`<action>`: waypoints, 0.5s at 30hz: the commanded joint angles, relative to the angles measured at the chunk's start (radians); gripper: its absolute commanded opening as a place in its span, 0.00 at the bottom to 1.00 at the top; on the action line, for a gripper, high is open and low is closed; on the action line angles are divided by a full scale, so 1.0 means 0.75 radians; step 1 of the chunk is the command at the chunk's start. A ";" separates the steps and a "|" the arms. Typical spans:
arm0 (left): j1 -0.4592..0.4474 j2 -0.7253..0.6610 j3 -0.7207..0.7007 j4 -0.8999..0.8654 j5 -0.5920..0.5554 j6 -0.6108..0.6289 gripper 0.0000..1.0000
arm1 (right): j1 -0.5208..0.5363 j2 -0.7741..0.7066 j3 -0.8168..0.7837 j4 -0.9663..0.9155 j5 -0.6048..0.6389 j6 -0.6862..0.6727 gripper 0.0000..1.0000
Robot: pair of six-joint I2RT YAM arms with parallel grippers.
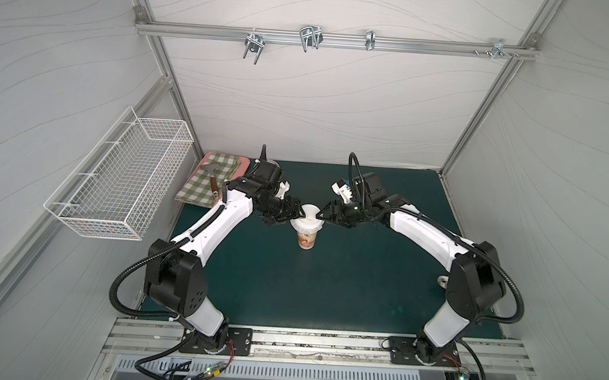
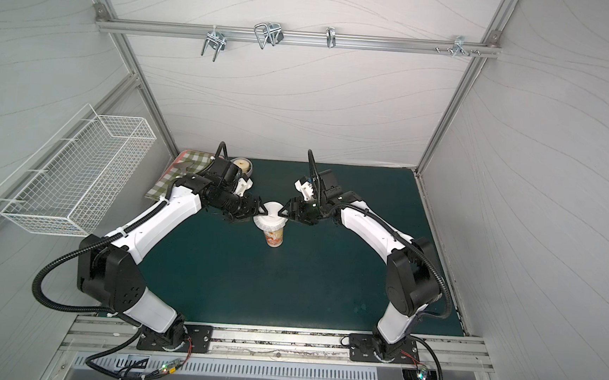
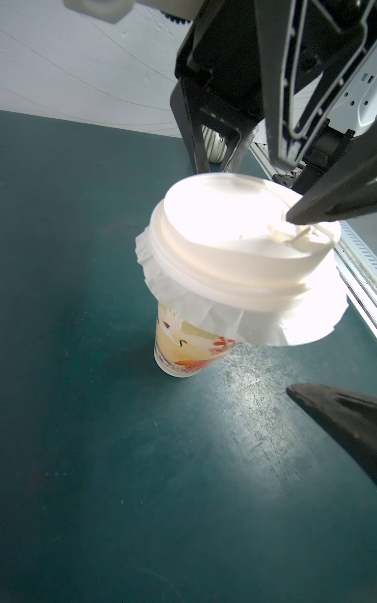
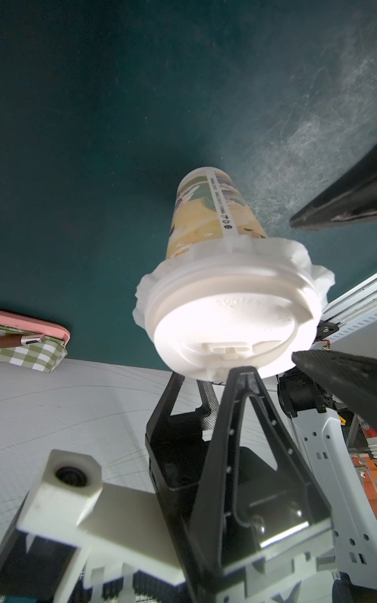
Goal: Put the leak-proof paper on the milk tea cups
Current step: Secure the cup lid on the cup.
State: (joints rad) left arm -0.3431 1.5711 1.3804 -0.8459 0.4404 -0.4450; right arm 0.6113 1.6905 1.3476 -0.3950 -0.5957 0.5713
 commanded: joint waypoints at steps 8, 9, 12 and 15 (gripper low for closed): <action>-0.007 -0.048 -0.034 0.030 -0.006 0.021 0.77 | 0.017 -0.026 0.013 -0.026 0.007 -0.021 0.60; -0.007 -0.046 -0.034 0.032 -0.007 0.020 0.77 | 0.017 -0.024 0.012 -0.026 0.005 -0.022 0.60; -0.007 -0.044 -0.031 0.035 -0.007 0.019 0.78 | 0.017 -0.018 0.012 -0.026 0.009 -0.023 0.60; -0.007 -0.037 -0.015 0.030 -0.009 0.019 0.78 | 0.017 -0.014 0.016 -0.032 0.024 -0.025 0.60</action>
State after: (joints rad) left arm -0.3431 1.5654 1.3529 -0.8459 0.4400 -0.4450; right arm 0.6159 1.6905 1.3476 -0.3958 -0.5903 0.5678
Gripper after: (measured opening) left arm 0.775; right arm 0.597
